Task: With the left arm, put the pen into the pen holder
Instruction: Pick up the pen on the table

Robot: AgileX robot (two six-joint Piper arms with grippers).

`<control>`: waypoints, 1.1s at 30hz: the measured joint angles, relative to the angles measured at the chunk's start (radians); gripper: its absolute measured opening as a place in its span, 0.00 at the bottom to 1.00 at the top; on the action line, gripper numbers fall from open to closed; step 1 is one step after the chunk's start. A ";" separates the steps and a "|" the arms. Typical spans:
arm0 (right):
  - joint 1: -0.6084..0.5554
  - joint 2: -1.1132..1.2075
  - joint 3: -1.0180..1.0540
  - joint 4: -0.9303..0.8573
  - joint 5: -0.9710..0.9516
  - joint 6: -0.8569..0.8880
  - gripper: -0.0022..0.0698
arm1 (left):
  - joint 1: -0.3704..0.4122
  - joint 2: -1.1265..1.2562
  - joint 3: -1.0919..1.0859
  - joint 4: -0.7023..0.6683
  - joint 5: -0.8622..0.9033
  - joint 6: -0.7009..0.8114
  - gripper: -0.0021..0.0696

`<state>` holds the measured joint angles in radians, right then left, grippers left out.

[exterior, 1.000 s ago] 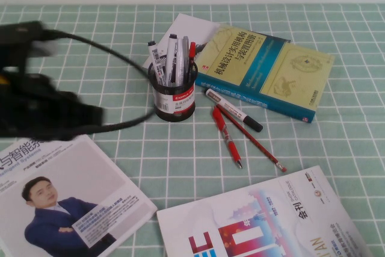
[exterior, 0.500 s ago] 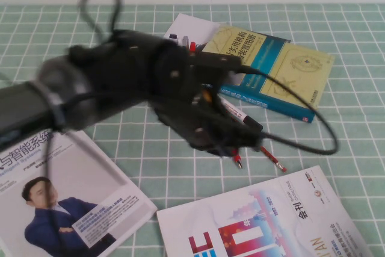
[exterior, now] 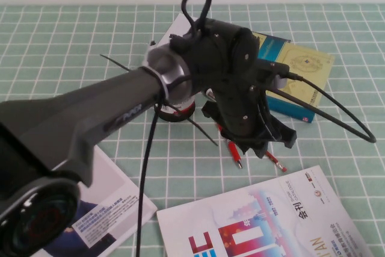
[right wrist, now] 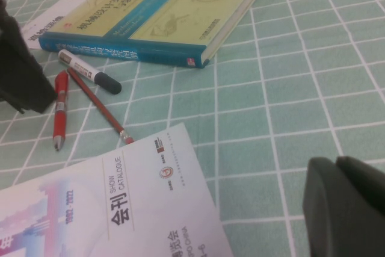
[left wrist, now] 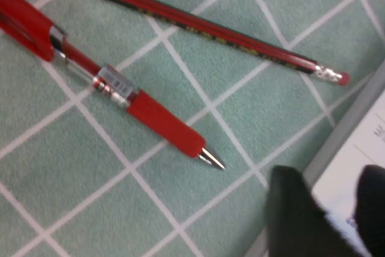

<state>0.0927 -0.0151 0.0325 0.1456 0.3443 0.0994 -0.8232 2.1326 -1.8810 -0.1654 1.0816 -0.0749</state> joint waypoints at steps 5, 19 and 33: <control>0.000 0.000 0.000 0.000 0.000 0.000 0.00 | 0.000 0.039 -0.027 0.006 0.004 -0.084 0.59; 0.000 0.000 0.000 0.002 0.000 0.000 0.00 | 0.042 0.083 -0.031 0.182 -0.053 -0.515 0.67; -0.005 0.000 0.000 0.002 0.000 0.000 0.00 | 0.052 0.171 -0.135 0.197 -0.030 -0.542 0.67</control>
<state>0.0879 -0.0151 0.0325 0.1473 0.3443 0.0994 -0.7708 2.3035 -2.0155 0.0312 1.0520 -0.6170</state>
